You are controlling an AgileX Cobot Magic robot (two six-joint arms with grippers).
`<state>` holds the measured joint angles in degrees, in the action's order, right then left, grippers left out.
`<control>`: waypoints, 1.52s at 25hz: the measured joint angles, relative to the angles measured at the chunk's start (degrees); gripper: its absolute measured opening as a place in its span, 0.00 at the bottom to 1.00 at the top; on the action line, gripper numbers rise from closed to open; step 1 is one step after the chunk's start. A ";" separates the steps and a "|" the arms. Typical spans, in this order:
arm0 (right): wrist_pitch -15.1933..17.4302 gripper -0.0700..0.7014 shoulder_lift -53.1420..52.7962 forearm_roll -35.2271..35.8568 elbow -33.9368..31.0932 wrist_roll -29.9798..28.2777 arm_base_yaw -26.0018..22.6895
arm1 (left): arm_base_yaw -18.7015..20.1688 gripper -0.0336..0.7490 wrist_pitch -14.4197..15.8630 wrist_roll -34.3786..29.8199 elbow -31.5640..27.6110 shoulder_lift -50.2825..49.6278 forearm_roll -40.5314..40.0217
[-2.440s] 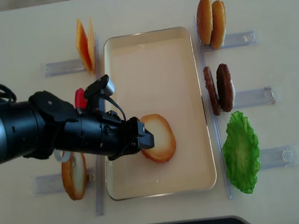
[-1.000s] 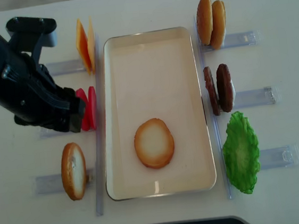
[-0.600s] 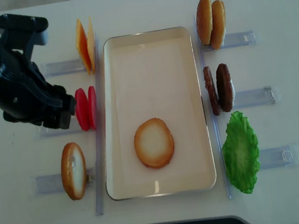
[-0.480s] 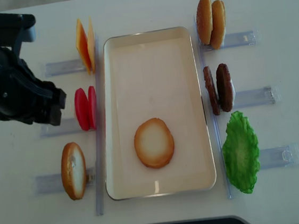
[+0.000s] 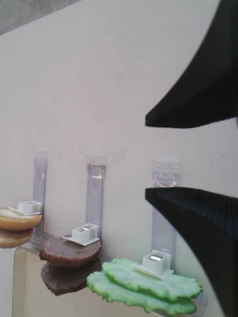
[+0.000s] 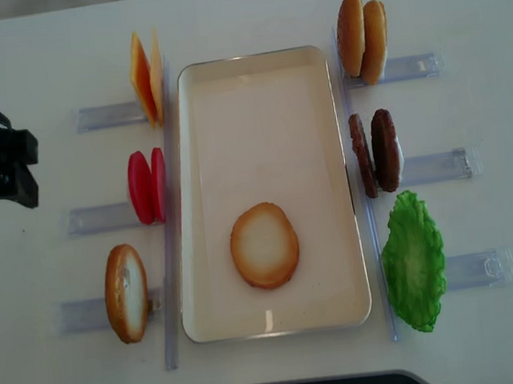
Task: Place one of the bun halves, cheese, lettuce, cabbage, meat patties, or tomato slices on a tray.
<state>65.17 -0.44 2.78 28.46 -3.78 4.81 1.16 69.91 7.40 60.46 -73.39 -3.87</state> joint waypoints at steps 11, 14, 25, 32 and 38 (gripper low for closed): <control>0.00 0.49 0.00 0.00 0.00 0.00 0.00 | -0.60 0.62 0.04 -2.95 0.00 0.00 1.45; 0.00 0.49 0.00 0.00 0.00 0.00 0.00 | -0.60 0.62 0.04 -3.12 0.00 0.00 1.51; 0.00 0.49 0.00 0.00 0.00 0.00 0.00 | -0.60 0.57 0.04 -4.56 -5.28 8.10 1.73; 0.00 0.49 0.00 0.00 0.00 0.00 0.00 | -0.60 0.57 0.67 -4.67 -16.03 24.36 1.67; 0.00 0.49 0.00 0.00 0.00 0.00 0.00 | -0.60 0.57 1.04 -6.62 -23.23 39.06 0.40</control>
<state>65.17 -0.44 2.78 28.46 -3.78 4.81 0.56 70.95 0.78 37.22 -34.33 -3.46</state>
